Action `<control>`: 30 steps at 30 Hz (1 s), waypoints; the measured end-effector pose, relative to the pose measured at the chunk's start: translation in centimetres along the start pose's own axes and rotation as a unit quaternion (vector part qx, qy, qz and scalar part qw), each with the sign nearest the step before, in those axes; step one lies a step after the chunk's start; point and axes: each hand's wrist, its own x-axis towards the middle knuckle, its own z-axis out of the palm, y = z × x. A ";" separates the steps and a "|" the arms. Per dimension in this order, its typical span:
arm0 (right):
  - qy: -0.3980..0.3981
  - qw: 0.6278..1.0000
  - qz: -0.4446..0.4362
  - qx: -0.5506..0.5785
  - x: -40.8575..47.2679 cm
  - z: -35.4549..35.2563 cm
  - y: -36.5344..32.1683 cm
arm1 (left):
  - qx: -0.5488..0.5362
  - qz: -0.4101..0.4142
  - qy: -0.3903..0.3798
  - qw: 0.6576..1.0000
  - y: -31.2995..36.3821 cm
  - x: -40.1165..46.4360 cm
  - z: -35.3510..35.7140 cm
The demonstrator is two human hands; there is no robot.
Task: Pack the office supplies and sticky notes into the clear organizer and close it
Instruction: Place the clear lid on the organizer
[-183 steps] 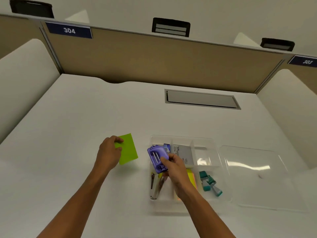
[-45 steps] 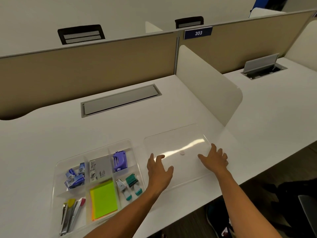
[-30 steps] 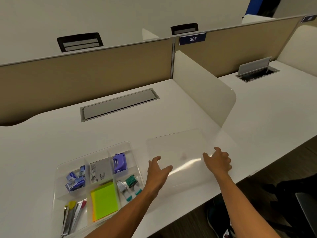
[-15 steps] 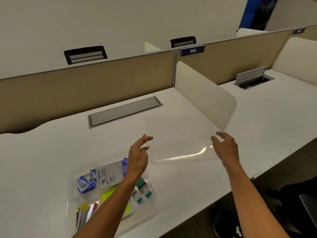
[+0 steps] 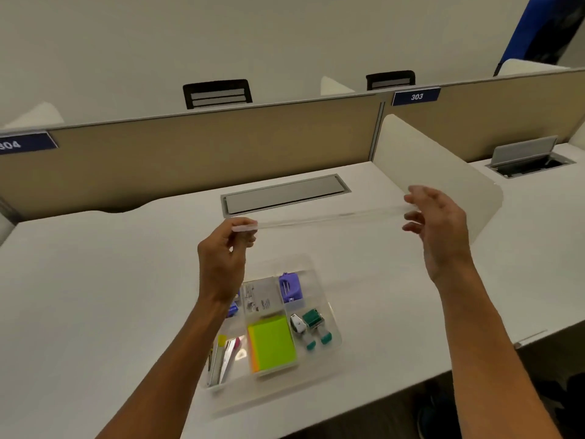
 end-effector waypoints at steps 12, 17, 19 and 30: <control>-0.161 0.969 0.027 -0.187 -3.9 5.5 5.1 | -0.008 -0.191 0.075 0.979 -2.7 1.7 -8.9; -0.171 0.954 0.041 -0.244 -5.5 7.1 8.0 | 0.031 -0.255 0.077 0.963 -5.2 0.1 -9.9; -0.179 0.946 0.041 -0.268 -6.1 7.3 9.3 | 0.028 -0.285 0.075 0.955 -6.7 -0.8 -10.0; -0.162 0.902 0.093 -0.390 -12.2 6.9 17.2 | 0.093 -0.382 -0.033 0.919 -13.8 -8.6 -7.8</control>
